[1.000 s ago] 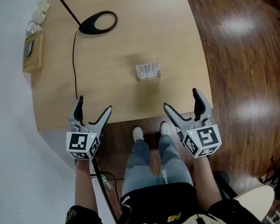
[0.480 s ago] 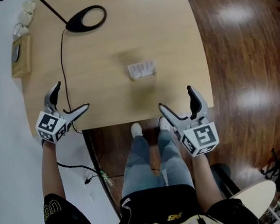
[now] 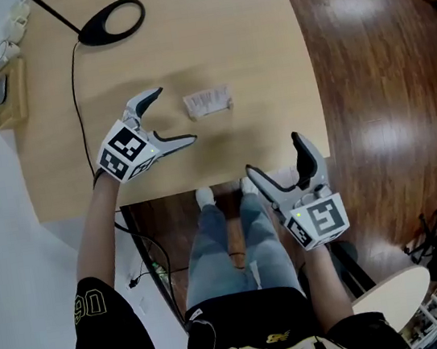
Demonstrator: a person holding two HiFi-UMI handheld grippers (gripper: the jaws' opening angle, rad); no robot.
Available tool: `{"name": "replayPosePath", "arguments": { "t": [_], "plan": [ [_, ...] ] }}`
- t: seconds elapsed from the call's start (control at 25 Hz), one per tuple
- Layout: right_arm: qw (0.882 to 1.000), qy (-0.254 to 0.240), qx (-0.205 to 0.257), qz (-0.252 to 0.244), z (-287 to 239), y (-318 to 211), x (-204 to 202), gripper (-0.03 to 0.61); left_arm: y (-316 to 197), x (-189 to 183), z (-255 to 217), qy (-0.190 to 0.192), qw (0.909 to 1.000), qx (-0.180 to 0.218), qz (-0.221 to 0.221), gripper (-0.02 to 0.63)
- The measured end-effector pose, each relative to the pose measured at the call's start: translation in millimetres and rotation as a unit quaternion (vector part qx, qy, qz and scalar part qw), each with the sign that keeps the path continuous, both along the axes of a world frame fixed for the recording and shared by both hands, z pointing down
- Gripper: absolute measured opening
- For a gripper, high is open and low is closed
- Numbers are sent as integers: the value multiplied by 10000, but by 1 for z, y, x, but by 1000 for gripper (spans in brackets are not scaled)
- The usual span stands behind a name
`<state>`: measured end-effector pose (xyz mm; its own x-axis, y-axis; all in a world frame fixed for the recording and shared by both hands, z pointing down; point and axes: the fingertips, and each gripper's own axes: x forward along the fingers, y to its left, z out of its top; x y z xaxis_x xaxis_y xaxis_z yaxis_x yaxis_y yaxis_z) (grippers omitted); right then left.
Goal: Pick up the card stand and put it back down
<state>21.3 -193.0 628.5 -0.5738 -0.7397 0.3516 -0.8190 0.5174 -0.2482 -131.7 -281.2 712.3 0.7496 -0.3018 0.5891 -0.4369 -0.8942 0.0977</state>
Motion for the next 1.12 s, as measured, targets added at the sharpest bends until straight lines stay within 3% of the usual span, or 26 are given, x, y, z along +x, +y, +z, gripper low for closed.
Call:
{"name": "replayPosePath", "arguments": {
  "t": [0.08, 0.2, 0.4, 0.52, 0.56, 0.68, 0.88, 1.12],
  "plan": [
    [10000, 52, -25, -23, 1, 4, 0, 472, -2, 23, 10, -67, 9996, -57, 285, 575],
    [10000, 11, -15, -5, 0, 8, 0, 472, -6, 46, 26, -306, 9975, 28, 635, 516],
    [9998, -146, 134, 38, -16, 7, 3, 472, -10, 70, 41, -610, 9938, 129, 926, 326],
    [9987, -471, 122, 118, -24, 6, 5, 472, -11, 75, 49, -752, 9924, 145, 965, 225],
    [9982, -566, 115, 168, -25, 6, 7, 472, -11, 76, 51, -776, 9922, 139, 964, 164],
    [9977, -625, 96, 253, -26, 8, 13, 472, -11, 86, 47, -717, 9929, 92, 947, 91],
    [9969, -753, 228, 40, -45, 10, 1, 472, 5, 90, 40, -729, 9904, -47, 1174, 72],
    [9956, -698, 614, -78, -97, 6, -8, 472, 35, 99, -35, -354, 9929, -140, 1130, 68]
  ]
}}
